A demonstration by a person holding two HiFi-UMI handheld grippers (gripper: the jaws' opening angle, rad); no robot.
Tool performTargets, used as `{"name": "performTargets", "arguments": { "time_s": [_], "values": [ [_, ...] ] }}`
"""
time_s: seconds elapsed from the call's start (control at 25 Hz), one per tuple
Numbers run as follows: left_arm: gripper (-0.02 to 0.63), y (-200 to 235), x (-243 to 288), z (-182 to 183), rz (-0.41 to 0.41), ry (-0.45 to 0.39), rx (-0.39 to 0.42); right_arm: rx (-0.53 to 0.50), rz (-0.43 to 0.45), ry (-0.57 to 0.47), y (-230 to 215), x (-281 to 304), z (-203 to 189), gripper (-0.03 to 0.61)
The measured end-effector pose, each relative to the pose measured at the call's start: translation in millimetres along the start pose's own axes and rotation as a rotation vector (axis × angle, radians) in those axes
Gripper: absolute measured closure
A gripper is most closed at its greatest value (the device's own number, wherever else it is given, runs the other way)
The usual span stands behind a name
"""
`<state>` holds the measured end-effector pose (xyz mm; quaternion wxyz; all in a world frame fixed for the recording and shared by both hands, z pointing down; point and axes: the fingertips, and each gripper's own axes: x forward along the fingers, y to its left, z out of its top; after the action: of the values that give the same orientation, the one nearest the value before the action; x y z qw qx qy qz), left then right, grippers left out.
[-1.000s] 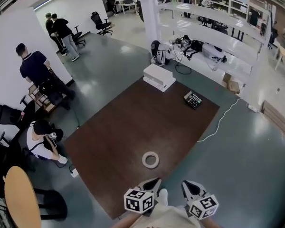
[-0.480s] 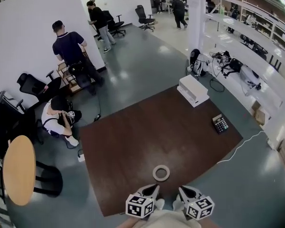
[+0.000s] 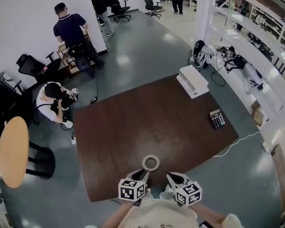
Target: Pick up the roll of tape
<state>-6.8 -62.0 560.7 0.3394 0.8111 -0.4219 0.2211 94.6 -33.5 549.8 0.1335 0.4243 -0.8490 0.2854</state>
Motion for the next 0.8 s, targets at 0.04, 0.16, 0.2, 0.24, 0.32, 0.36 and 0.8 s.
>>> {"name": "performTargets", "arguments": {
  "time_s": [0.04,0.16,0.2,0.24,0.32,0.36,0.8],
  "values": [
    [0.533,2.7,2.0,4.3,-0.001,0.003,-0.001,-0.013,0.0,-0.006,-0.4,5.2,5.2,0.572],
    [0.519,-0.2,2.5,6.4,0.002,0.017,-0.013,-0.039,0.006,0.017,1.7,6.0,14.3,0.572],
    [0.513,-3.2,4.3,1.8,0.002,0.028,-0.018,-0.043,0.009,0.03,1.1,3.8,13.4,0.572],
    [0.512,-3.4,8.6,-0.8,0.004,0.036,-0.016,-0.046,0.014,0.037,-1.2,4.8,13.7,0.572],
    [0.512,3.5,20.9,1.5,0.022,0.051,0.011,-0.052,0.025,0.04,-8.2,13.4,18.4,0.572],
    [0.509,7.2,26.9,0.6,0.038,0.064,0.024,-0.053,0.029,0.046,-11.8,16.4,18.2,0.572],
    [0.488,62.0,72.1,-42.3,0.129,0.225,0.049,-0.133,0.038,0.15,-12.9,55.1,-2.6,0.572]
  ]
}}
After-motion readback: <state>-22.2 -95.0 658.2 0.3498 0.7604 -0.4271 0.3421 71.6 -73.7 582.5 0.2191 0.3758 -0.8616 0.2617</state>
